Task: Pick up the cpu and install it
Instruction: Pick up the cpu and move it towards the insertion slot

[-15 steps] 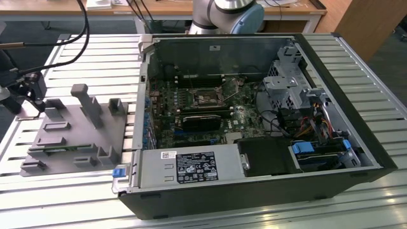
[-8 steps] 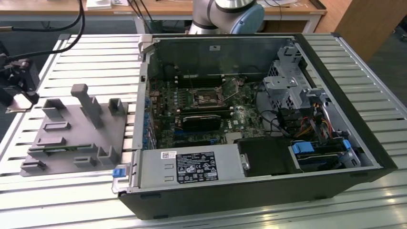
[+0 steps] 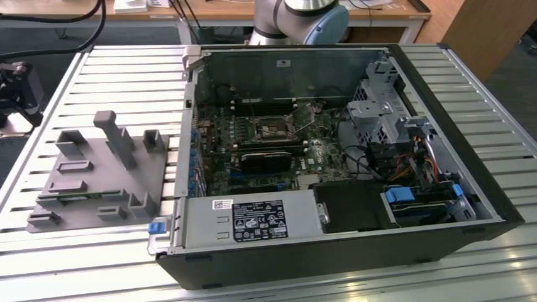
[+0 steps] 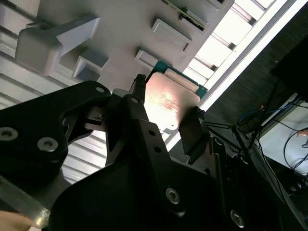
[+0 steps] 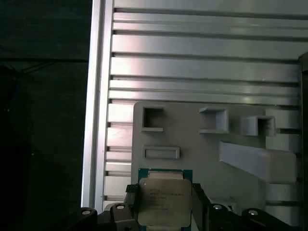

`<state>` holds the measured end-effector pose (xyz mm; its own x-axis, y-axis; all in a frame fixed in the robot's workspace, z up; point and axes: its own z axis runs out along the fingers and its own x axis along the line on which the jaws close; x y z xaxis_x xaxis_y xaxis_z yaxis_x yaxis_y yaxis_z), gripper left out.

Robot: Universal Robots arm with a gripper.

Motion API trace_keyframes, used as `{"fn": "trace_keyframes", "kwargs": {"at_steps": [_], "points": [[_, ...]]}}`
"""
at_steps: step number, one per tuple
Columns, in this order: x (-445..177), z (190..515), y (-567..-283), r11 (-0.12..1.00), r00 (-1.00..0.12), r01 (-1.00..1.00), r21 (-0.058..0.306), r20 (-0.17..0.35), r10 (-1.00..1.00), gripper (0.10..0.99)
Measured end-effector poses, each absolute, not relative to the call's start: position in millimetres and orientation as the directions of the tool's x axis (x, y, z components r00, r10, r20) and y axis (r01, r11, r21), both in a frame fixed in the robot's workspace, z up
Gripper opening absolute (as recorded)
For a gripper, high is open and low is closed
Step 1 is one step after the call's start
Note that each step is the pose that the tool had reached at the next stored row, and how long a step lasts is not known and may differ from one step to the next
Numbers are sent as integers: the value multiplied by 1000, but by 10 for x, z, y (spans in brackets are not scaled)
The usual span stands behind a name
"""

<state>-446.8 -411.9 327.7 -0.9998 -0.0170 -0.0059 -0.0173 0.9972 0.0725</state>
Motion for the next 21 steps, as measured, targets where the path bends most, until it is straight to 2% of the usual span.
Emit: {"fn": "trace_keyframes", "kwargs": {"at_steps": [6,21], "points": [[-4468,3431,-4118,997,-1000,-17,73,-8,-17,533],[-4251,3492,-4118,997,-1000,-14,73,-8,-13,533]]}}
